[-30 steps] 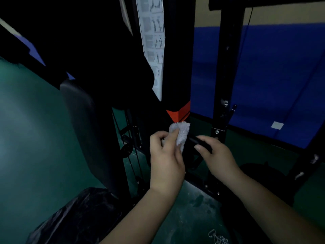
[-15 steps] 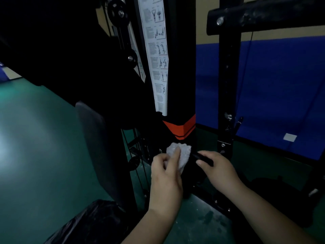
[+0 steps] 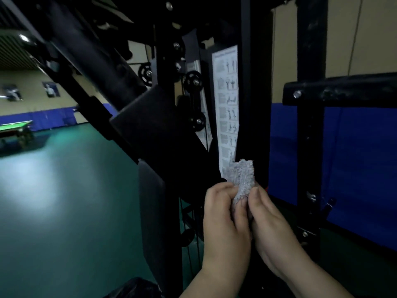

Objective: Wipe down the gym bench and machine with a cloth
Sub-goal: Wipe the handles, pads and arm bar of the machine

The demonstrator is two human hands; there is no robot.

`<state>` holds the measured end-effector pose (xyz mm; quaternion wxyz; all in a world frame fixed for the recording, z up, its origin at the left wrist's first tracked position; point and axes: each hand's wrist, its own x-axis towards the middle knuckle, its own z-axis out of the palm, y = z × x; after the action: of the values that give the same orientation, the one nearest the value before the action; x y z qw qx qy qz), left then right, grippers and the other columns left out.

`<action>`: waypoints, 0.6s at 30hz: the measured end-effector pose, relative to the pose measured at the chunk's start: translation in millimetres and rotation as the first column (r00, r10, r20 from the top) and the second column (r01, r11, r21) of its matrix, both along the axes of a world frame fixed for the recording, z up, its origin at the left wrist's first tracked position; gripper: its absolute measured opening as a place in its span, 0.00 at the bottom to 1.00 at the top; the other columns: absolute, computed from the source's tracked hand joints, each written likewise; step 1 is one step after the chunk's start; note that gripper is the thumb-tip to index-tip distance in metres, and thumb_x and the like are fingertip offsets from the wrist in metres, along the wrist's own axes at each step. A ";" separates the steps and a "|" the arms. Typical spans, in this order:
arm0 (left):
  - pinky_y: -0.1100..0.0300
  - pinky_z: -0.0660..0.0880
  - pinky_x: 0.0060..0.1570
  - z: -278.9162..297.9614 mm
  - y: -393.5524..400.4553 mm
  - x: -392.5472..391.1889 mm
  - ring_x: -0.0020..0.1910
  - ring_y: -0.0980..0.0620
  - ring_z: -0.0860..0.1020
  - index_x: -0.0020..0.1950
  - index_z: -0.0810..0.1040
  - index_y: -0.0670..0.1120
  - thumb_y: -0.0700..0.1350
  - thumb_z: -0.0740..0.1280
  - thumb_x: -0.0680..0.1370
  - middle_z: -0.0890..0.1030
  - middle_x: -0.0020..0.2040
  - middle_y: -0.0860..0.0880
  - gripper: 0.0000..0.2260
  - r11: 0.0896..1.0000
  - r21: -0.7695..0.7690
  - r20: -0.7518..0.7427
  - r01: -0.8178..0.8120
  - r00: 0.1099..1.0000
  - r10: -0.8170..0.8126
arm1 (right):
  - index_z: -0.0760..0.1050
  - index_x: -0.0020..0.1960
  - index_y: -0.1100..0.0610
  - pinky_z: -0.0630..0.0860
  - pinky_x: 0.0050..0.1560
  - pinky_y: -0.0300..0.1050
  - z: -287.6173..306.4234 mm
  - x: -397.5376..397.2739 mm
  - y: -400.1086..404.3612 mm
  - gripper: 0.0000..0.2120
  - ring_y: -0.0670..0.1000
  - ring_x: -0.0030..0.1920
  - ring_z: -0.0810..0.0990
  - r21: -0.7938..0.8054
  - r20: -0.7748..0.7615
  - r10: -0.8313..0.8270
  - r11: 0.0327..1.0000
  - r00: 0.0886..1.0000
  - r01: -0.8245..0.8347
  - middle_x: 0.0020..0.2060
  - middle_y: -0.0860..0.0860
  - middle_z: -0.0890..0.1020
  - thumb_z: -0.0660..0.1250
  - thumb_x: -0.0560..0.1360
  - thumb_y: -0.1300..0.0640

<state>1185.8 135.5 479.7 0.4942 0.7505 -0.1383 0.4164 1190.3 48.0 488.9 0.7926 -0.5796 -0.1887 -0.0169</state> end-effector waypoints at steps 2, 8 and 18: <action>0.66 0.69 0.59 10.7 2.8 -0.2 0.60 0.60 0.72 0.53 0.80 0.50 0.49 0.60 0.78 0.75 0.56 0.57 0.11 0.995 0.093 -0.011 -0.024 1.000 0.026 | 0.68 0.69 0.45 0.69 0.66 0.43 12.2 2.1 2.8 0.24 0.42 0.63 0.76 -0.009 0.026 0.030 1.000 0.999 -0.029 0.61 0.44 0.79 0.57 0.74 0.43; 0.58 0.68 0.59 49.0 35.6 -15.6 0.60 0.53 0.72 0.58 0.81 0.54 0.51 0.62 0.76 0.76 0.61 0.56 0.13 0.858 0.356 0.275 -0.370 0.919 0.282 | 0.73 0.64 0.44 0.77 0.56 0.42 45.4 13.0 8.1 0.21 0.45 0.58 0.80 0.040 0.125 -0.143 0.989 0.982 0.140 0.57 0.46 0.82 0.62 0.72 0.46; 0.60 0.60 0.66 127.4 105.2 -33.7 0.63 0.45 0.68 0.68 0.72 0.48 0.51 0.69 0.71 0.69 0.64 0.45 0.26 0.682 0.178 0.350 -0.710 0.693 0.630 | 0.72 0.65 0.38 0.67 0.54 0.22 148.0 36.6 56.9 0.18 0.33 0.58 0.71 -0.183 0.628 -0.102 0.944 0.771 0.274 0.57 0.40 0.71 0.61 0.76 0.45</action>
<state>1152.0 240.7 607.1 0.1631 0.7523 0.0236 0.6378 1226.9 104.9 636.9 0.5985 -0.6592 -0.3753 -0.2577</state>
